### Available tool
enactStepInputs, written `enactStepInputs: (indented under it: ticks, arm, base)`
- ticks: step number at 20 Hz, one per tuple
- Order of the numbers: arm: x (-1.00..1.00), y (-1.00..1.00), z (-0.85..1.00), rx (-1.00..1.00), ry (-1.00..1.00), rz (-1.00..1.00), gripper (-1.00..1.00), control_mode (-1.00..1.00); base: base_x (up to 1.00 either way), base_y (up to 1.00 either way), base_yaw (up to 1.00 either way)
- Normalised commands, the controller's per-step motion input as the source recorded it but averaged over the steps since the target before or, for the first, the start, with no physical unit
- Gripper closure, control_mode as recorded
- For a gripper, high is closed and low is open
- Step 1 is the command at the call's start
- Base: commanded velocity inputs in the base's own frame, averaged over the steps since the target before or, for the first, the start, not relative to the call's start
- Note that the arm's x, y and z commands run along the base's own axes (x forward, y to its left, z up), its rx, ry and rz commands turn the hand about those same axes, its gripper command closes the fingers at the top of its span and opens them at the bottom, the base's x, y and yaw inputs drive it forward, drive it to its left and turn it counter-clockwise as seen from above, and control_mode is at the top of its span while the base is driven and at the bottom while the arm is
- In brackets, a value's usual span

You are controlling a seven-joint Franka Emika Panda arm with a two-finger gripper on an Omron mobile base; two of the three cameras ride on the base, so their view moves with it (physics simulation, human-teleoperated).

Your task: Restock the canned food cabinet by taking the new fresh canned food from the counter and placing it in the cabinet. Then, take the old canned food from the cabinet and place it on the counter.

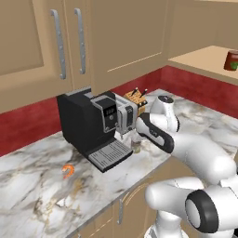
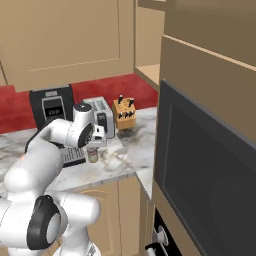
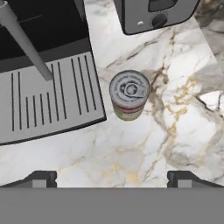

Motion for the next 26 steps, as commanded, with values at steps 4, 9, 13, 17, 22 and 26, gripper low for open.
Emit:
enactStepInputs:
  ticks: [4, 9, 13, 17, 22, 26]
  arm:
    - [0.21, 0.04, -0.4, -0.02, 0.07, 0.0, -1.0, -1.0]
    - [0.18, 0.02, -0.31, -0.03, 0.05, 0.0, -1.0, -1.0]
    - [0.25, 0.0, -0.22, -0.02, 0.01, 0.0, -1.0, -1.0]
    - [0.27, 0.0, -0.1, 0.0, 0.0, 0.0, -1.0, -1.0]
    - [0.33, 0.0, -0.09, 0.0, 0.0, 0.0, -1.0, -1.0]
    - [0.21, 0.0, -0.05, 0.0, 0.0, 0.0, -1.0, -1.0]
  base:
    - [0.0, 0.0, 0.0]
    - [0.0, 0.0, 0.0]
    - [0.0, 0.0, 0.0]
    - [0.0, 0.0, 0.0]
    - [0.0, 0.0, 0.0]
    - [0.0, 0.0, 0.0]
